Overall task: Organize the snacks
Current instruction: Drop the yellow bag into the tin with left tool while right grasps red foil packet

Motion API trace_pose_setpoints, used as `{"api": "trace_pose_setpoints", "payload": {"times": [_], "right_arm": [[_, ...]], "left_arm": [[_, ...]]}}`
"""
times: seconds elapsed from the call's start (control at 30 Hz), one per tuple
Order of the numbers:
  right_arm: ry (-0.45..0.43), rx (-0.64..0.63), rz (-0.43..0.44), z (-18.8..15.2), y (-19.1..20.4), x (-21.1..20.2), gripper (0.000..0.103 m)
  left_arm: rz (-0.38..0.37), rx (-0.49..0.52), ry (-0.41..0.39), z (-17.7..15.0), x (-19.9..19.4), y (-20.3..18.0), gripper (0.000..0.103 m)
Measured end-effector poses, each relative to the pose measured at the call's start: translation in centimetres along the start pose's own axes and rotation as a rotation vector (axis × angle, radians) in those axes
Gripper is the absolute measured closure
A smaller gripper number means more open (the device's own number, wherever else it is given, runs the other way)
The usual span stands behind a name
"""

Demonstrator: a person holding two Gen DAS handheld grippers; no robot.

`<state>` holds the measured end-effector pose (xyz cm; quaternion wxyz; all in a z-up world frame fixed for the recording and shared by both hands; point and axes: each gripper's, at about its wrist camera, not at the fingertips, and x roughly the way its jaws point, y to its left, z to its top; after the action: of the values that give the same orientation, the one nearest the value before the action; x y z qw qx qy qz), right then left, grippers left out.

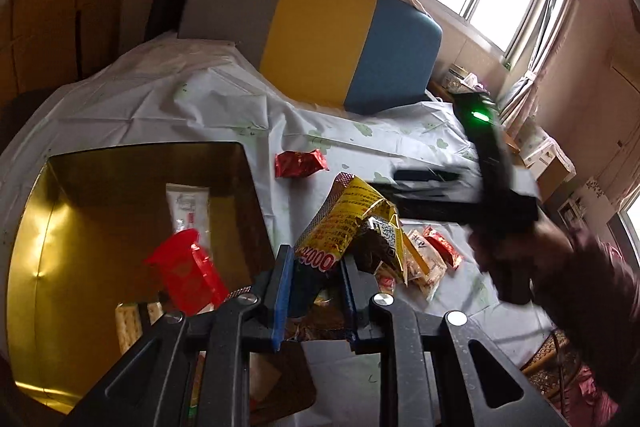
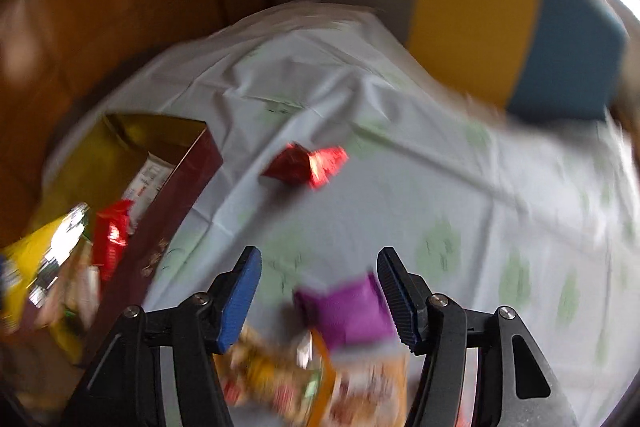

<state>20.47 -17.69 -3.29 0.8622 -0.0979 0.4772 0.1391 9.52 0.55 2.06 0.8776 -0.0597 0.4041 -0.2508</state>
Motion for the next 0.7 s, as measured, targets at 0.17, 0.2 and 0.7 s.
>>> {"api": "trace_pose_setpoints", "payload": {"times": [0.17,0.2,0.7], "right_arm": [[0.051,-0.225,-0.085,3.5,2.1,4.4,0.042],[0.061,-0.254,-0.095,3.8,2.3,5.0,0.042],[0.118,-0.185,-0.066,4.0,0.3,6.4,0.093]], "left_arm": [[-0.012,-0.037,-0.008,-0.5,-0.6,1.4,0.082],[-0.010,-0.042,-0.009,-0.6,-0.7,1.6,0.082],[0.068,-0.194,-0.034,-0.2,-1.4,7.1,0.082]]}}
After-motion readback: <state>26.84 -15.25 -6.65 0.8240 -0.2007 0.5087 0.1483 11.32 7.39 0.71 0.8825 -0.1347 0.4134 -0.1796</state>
